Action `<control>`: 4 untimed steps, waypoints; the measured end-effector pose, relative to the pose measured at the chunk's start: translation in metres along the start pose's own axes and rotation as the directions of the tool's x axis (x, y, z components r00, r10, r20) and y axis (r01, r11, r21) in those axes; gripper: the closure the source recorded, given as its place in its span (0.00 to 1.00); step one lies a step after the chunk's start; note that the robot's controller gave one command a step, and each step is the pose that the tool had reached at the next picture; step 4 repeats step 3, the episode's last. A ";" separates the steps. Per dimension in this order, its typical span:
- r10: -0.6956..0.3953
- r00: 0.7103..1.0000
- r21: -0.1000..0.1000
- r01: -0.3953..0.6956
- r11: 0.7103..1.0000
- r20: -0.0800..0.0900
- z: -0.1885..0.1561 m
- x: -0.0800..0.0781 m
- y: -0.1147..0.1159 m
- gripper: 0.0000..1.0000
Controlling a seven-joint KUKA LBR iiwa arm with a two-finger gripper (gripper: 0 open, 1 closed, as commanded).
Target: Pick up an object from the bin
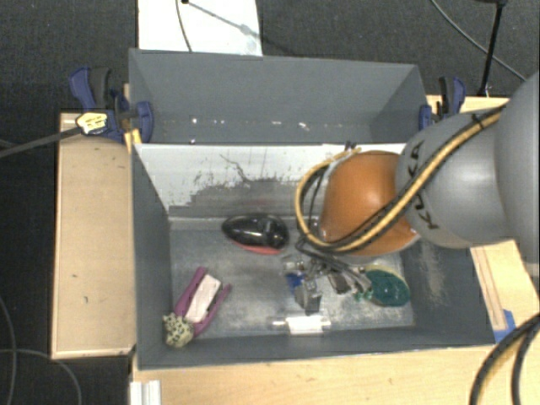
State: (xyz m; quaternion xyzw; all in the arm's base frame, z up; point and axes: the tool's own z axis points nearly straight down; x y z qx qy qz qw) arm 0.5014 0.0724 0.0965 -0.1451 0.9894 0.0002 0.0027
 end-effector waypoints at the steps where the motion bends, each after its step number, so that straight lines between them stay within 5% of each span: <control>1: 0.003 1.000 0.000 -0.003 1.000 0.000 -0.002 -0.001 0.000 1.00; 2: 0.012 1.000 0.001 -0.012 1.000 0.004 -0.081 -0.003 -0.001 1.00; 4: 0.017 1.000 0.000 -0.017 1.000 0.000 -0.087 -0.005 -0.001 1.00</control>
Offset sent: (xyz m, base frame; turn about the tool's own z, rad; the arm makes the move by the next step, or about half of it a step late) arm 0.0001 -0.0001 0.0022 0.0000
